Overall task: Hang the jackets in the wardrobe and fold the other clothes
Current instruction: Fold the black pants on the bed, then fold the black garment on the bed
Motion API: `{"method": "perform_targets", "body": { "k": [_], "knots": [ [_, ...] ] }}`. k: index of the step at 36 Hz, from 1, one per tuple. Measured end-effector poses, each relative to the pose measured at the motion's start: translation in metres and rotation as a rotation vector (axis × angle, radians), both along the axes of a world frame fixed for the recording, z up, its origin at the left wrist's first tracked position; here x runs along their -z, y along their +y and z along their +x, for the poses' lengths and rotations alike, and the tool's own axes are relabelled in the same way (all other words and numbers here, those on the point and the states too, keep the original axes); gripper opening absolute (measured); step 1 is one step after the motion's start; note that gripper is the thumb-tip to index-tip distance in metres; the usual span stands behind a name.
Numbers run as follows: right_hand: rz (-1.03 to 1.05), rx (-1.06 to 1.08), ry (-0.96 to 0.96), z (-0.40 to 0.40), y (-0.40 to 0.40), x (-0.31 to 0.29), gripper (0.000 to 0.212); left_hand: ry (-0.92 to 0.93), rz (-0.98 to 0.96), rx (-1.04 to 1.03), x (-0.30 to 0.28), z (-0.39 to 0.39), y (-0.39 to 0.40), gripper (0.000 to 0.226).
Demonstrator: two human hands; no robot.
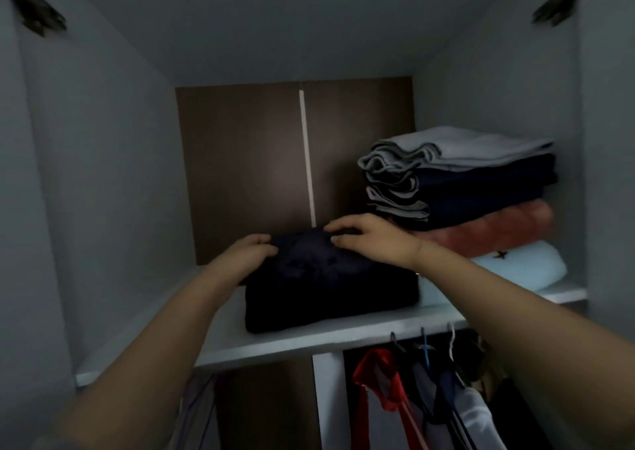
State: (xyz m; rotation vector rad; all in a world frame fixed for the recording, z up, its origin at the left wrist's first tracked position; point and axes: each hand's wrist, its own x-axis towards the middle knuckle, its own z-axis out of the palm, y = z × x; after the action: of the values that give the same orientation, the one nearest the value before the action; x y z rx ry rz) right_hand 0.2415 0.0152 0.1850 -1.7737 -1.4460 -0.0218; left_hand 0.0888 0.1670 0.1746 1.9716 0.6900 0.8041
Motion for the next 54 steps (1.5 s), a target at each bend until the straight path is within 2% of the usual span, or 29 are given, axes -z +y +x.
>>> {"method": "perform_targets", "body": {
  "k": [5,9,13,18,25,30,35,39,48,54],
  "knots": [
    [0.183,-0.077,0.339,-0.062,-0.062,0.016,0.022,-0.257,0.069,0.085,0.003,-0.047,-0.059,0.031],
    [0.313,-0.078,0.618,-0.110,-0.109,0.049,0.024,-0.488,-0.059,0.224,0.027,-0.090,-0.115,0.026],
    [0.406,-0.070,0.694,-0.154,-0.165,0.088,0.030,-0.567,-0.237,0.402,0.058,-0.127,-0.160,0.027],
    [0.537,0.086,0.738,-0.199,-0.259,0.137,0.031,-0.516,-0.365,0.606,0.089,-0.147,-0.223,0.028],
    [0.677,0.407,0.735,-0.277,-0.407,0.184,0.031,-0.371,-0.553,0.949,0.129,-0.146,-0.365,0.029],
    [0.763,0.713,0.739,-0.348,-0.502,0.224,0.030,-0.183,-0.619,1.145,0.180,-0.162,-0.470,0.027],
    [0.764,1.106,0.684,-0.430,-0.597,0.266,0.026,0.067,-0.621,1.361,0.236,-0.189,-0.583,0.029],
    [0.805,1.341,0.717,-0.494,-0.680,0.296,0.026,0.280,-0.620,1.532,0.273,-0.219,-0.691,0.027],
    [1.031,1.719,0.830,-0.634,-0.861,0.374,0.029,0.637,-0.577,1.791,0.346,-0.315,-0.910,0.028],
    [1.091,1.885,0.824,-0.685,-0.951,0.412,0.029,0.823,-0.530,1.912,0.387,-0.360,-1.034,0.027]
  ]
}}
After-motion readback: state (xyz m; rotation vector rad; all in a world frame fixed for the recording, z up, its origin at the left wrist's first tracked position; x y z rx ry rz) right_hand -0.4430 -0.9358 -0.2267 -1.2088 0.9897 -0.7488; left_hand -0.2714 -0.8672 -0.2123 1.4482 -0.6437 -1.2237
